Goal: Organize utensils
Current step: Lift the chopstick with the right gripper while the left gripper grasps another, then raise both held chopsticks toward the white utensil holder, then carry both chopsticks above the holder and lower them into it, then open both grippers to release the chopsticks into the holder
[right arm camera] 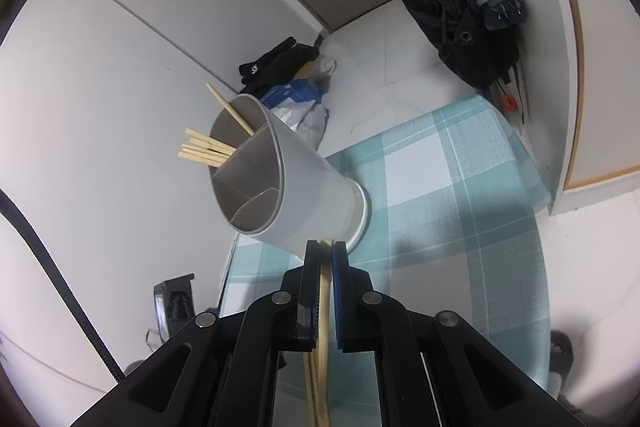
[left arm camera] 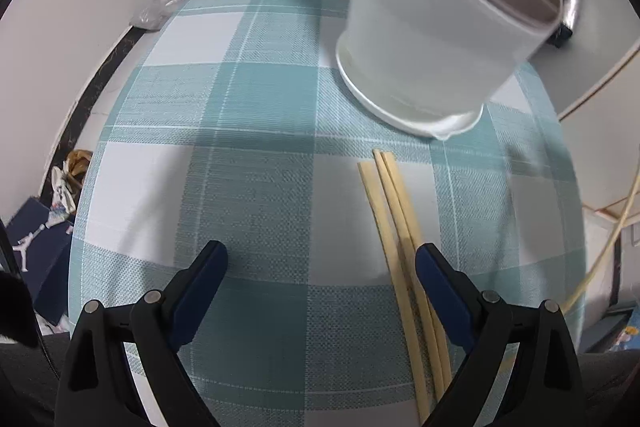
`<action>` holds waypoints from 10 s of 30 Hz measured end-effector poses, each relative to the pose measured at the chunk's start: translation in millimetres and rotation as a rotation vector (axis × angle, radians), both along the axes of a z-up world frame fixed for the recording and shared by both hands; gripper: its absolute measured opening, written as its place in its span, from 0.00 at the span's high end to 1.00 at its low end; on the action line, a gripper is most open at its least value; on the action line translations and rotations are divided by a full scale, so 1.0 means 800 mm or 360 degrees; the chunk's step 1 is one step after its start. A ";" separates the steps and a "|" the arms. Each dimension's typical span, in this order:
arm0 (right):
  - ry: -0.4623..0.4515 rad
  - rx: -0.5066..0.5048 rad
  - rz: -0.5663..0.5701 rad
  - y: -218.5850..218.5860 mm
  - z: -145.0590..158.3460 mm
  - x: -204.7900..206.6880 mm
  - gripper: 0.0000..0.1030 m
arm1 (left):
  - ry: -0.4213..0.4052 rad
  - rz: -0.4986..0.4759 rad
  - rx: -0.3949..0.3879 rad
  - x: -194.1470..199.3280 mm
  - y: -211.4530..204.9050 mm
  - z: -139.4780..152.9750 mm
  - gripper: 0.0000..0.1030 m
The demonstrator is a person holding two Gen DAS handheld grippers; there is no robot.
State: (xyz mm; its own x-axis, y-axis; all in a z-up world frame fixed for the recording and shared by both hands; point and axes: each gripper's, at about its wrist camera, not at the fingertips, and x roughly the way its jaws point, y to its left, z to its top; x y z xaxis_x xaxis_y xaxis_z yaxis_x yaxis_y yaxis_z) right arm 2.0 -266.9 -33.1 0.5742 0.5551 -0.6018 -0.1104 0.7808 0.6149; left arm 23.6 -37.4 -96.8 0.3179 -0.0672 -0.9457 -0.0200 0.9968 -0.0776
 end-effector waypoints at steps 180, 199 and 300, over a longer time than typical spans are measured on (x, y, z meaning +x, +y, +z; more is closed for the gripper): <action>-0.0659 -0.0176 -0.0214 0.030 0.056 -0.025 0.96 | 0.0024 -0.0630 0.0009 0.020 -0.017 -0.010 0.55; -0.0708 -0.0136 -0.0298 0.008 0.068 -0.033 0.96 | -0.0096 -0.0491 -0.0126 0.042 0.000 0.011 0.99; -0.1151 -0.0449 0.0066 0.130 0.124 0.078 0.95 | -0.0813 -0.0401 -0.0505 0.102 0.034 0.222 0.99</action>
State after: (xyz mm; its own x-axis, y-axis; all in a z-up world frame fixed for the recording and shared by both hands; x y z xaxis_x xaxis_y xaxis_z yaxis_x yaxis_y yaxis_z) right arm 64.2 -162.5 65.7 0.8601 0.4660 -0.2073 -0.4408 0.8837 0.1575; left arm 105.1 -10.6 81.2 0.6603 -0.4494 -0.6017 0.3287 0.8933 -0.3065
